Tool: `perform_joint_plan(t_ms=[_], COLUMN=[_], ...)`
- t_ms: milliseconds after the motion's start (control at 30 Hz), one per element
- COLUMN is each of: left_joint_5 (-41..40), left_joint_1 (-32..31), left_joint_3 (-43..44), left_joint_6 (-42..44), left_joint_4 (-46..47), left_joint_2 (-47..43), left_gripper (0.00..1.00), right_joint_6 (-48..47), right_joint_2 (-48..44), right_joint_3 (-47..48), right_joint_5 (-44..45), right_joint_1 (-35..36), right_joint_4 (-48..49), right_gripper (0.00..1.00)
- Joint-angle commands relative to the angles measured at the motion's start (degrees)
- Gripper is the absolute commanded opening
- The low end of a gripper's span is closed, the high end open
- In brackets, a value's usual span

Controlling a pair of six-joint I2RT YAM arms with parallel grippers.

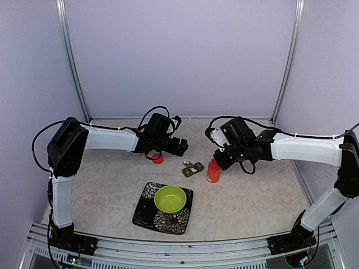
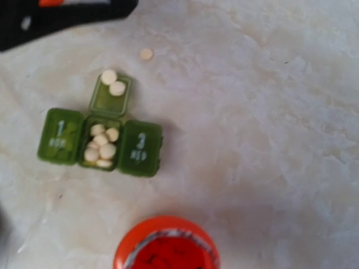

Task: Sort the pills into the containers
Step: Place the pill in the pill bottle, then pick up the pill from the center of the board.

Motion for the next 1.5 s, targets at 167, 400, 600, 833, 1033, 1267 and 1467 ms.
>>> perform_joint_plan(t_ms=[167,400,600,833,1033,1267,1467], left_joint_5=[5.1,6.7,7.3,6.4,2.6,-0.1,-0.1], left_joint_1=[1.6,1.9,1.9,1.8,0.7,-1.2,-1.8], left_joint_3=[6.0,8.2,9.8,14.9,19.4,19.5,19.6], left_joint_6=[1.8,1.9,1.7,3.0,5.1,6.6,7.0], left_joint_4=[-1.7,-3.1,-4.8,-8.8,-12.1,-13.4,-13.6], left_joint_2=[6.3,8.5,10.1,13.8,17.1,17.8,18.6], left_gripper=[0.99,0.99,0.94,0.79,0.71,0.64,0.58], right_joint_6=[-1.0,-0.9,-0.3,1.5,2.3,2.5,2.5], right_joint_2=[3.1,2.6,2.6,-0.1,-3.5,-5.4,-5.5], right_joint_3=[1.9,1.8,1.5,1.1,-0.3,-1.3,-1.3], right_joint_5=[-1.5,-2.0,-2.5,-2.2,-2.3,-1.2,-0.9], right_joint_1=[-1.6,-1.6,-1.7,-1.6,-1.6,-1.7,-1.7], right_joint_4=[3.1,3.1,3.1,2.4,1.9,1.5,1.4], right_gripper=[0.13,0.20,0.26,0.28,0.29,0.29,0.30])
